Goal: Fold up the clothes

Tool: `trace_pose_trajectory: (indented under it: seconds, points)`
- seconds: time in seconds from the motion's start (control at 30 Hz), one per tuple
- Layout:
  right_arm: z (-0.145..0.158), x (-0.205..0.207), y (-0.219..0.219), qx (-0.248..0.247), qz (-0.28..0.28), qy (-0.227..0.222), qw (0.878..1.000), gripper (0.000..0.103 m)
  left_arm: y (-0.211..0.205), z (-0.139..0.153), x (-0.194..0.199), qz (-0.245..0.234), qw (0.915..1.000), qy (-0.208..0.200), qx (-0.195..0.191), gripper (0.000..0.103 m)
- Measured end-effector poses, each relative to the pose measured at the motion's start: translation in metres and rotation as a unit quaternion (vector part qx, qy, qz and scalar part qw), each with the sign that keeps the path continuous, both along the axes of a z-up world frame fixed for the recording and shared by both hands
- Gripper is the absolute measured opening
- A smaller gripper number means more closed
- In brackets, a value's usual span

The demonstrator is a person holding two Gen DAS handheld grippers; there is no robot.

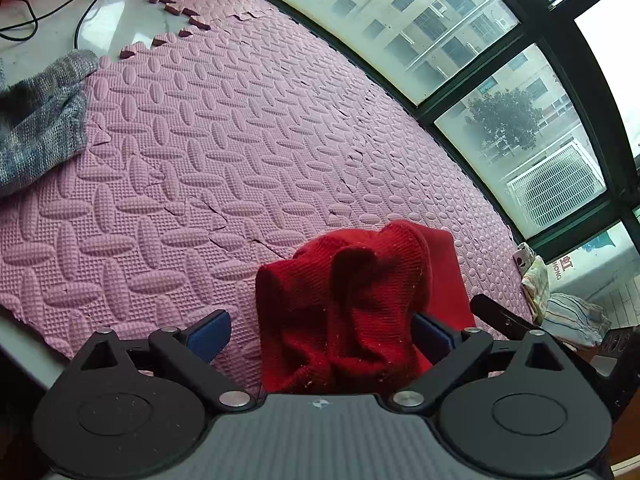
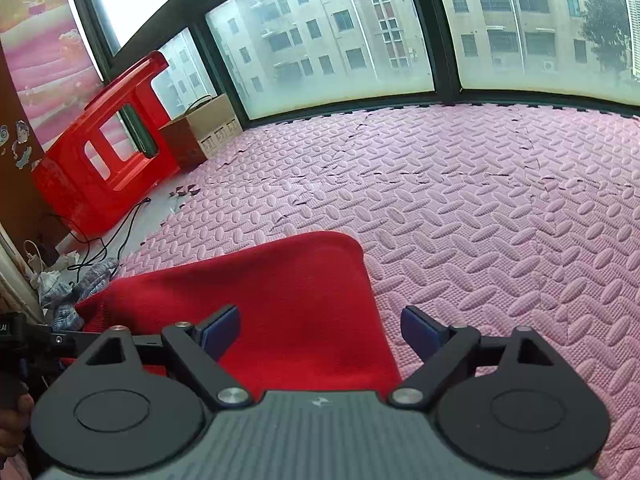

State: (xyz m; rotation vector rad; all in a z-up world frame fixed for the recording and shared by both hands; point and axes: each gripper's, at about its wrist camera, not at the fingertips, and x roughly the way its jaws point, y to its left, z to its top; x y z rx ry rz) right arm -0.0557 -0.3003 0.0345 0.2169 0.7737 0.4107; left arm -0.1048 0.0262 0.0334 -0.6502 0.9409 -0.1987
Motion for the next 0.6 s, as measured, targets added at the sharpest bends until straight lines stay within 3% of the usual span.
trace_pose_trajectory:
  seconds: [0.13, 0.37, 0.43, 0.47, 0.6]
  points:
    - [-0.013, 0.014, -0.002, 0.010, 0.002, 0.019, 1.000, 0.081, -0.002, -0.006, 0.004, -0.014, 0.9997, 0.004, -0.017, 0.074]
    - [-0.022, 0.022, -0.002, 0.030, 0.005, 0.037, 0.999, 0.067, -0.004, -0.006, 0.010, -0.038, 0.9992, -0.011, -0.004, 0.061]
    - [-0.023, 0.022, -0.003, 0.039, 0.005, 0.042, 0.998, 0.060, -0.005, -0.004, 0.011, -0.045, 0.9988, -0.019, 0.005, 0.059]
    - [-0.023, 0.023, -0.004, 0.043, 0.005, 0.044, 0.998, 0.052, -0.007, -0.002, 0.011, -0.048, 0.9984, -0.025, 0.012, 0.058]
    - [-0.017, 0.013, -0.015, 0.060, -0.014, 0.033, 0.998, 0.035, -0.015, 0.011, 0.014, -0.072, 0.9945, -0.059, 0.049, 0.047]
